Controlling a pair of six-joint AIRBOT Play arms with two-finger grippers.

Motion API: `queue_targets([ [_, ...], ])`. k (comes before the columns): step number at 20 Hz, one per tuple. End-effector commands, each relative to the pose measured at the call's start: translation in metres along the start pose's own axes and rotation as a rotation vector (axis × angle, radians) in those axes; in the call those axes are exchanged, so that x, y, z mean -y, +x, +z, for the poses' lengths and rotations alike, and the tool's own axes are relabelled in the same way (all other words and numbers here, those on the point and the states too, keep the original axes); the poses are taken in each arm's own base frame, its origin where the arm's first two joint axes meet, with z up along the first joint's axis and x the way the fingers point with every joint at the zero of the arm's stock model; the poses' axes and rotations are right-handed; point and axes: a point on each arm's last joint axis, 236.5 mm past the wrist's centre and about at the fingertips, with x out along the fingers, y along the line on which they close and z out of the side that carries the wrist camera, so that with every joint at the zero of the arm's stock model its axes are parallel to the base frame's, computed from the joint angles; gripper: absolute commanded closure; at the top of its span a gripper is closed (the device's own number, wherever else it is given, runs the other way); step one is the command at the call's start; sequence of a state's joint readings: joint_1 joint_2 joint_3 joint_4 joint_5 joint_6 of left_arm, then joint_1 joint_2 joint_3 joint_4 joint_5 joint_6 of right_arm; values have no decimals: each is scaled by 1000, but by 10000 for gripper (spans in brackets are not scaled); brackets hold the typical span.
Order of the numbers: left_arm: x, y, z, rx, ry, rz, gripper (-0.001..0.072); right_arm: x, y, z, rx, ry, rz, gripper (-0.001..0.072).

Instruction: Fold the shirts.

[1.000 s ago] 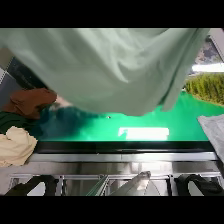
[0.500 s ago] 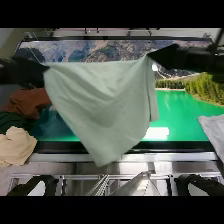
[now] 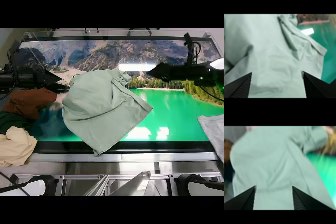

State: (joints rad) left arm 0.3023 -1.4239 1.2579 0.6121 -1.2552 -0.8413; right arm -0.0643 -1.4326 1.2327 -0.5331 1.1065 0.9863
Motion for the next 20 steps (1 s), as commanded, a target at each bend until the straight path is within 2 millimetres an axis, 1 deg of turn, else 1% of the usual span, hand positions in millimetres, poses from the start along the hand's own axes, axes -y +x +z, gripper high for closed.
queue_targets([
  [1,-54,6,-29,-118,-126,28,-7,23,-4,-95,-278,197,-19,210],
  [3,-73,22,-48,-161,-179,33,-7,28,12,-147,-361,287,-26,209],
  [5,-86,43,-63,-191,-220,31,-7,25,31,-195,-431,355,-30,209],
  [7,-93,64,-70,-217,-232,27,-7,14,54,-226,-445,395,-29,209],
  [8,-92,74,-70,-233,-225,16,-6,9,65,-237,-445,399,-35,209],
  [10,-87,94,-67,-268,-221,-1,-7,-1,85,-250,-444,424,-56,209],
  [14,-77,136,-61,-331,-207,-39,-6,-16,115,-274,-474,583,-69,209],
  [15,-73,144,-61,-354,-200,-57,-6,-18,122,-276,-470,613,-60,209],
  [16,-69,151,-61,-376,-183,-78,-5,-16,129,-273,-448,627,-52,210],
  [17,-64,156,-60,-394,-173,-93,26,-14,133,-266,-417,629,-38,229],
  [18,-61,161,-59,-409,-164,-106,142,-14,138,-254,-373,607,-19,410],
  [19,-57,164,-58,-419,-150,-117,378,-14,141,-241,-332,564,-1,586],
  [20,-52,164,-58,-431,-138,-129,647,-15,142,-228,-303,531,19,669],
])
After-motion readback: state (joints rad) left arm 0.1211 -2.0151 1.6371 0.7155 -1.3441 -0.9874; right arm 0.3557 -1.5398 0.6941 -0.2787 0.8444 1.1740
